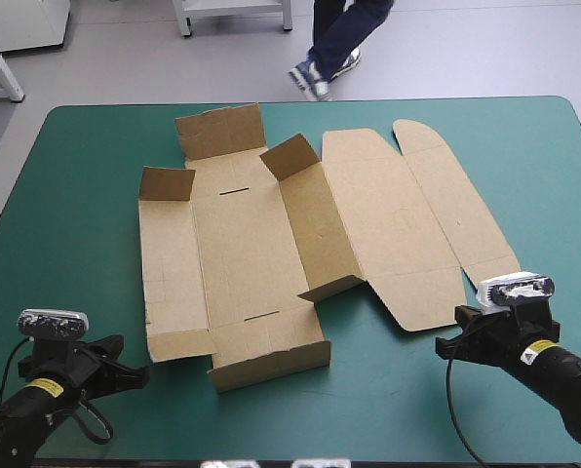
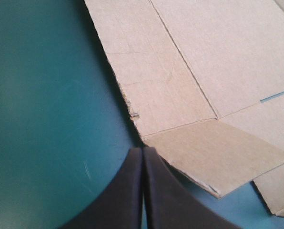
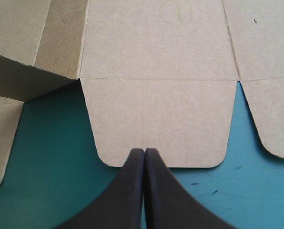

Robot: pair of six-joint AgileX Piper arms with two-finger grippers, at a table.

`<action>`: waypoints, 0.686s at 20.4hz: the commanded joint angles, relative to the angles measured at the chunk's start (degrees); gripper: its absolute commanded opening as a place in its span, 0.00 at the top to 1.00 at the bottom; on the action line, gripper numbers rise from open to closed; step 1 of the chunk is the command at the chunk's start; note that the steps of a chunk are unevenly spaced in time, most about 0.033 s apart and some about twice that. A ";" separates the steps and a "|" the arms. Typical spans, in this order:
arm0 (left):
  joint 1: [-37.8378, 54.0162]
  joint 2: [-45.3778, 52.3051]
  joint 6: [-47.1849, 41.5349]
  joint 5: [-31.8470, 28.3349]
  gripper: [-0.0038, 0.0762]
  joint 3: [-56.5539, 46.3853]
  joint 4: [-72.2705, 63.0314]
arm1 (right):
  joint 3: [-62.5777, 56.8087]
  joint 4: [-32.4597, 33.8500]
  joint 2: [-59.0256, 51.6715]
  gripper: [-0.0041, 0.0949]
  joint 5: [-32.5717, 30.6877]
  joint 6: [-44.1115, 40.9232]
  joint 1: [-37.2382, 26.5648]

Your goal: Fold the box

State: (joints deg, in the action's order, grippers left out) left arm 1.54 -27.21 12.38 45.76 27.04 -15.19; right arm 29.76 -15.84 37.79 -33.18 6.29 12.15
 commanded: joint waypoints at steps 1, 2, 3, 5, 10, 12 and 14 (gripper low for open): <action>-0.28 -0.79 -0.09 -3.23 0.96 1.50 -1.48 | 1.30 -0.29 -0.19 0.98 2.83 0.53 -0.07; -0.28 -0.79 -0.09 -3.23 0.96 1.50 -1.48 | 1.30 -0.29 -0.19 0.98 2.83 0.53 -0.07; -0.28 -0.79 -0.09 -3.23 0.96 1.50 -1.48 | 1.30 -0.29 -0.19 0.98 2.83 0.53 -0.07; -0.28 -0.79 -0.09 -3.23 0.96 1.50 -1.48 | 1.30 -0.29 -0.19 0.98 2.83 0.53 -0.07; -0.28 -0.79 -0.09 -3.23 0.96 1.50 -1.48 | 1.30 -0.29 -0.19 0.98 2.83 0.53 -0.07; -0.28 -0.79 -0.20 -3.23 0.96 1.50 -1.48 | 1.30 -0.29 -0.19 0.98 2.81 0.53 -0.07; -1.41 -1.03 -3.53 -1.37 0.96 1.50 -1.63 | 1.30 -0.29 -0.19 0.98 2.81 0.53 -0.07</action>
State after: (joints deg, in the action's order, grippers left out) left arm 0.89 -27.21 11.53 45.99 27.04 -15.19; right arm 29.76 -15.84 37.79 -33.30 6.29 12.15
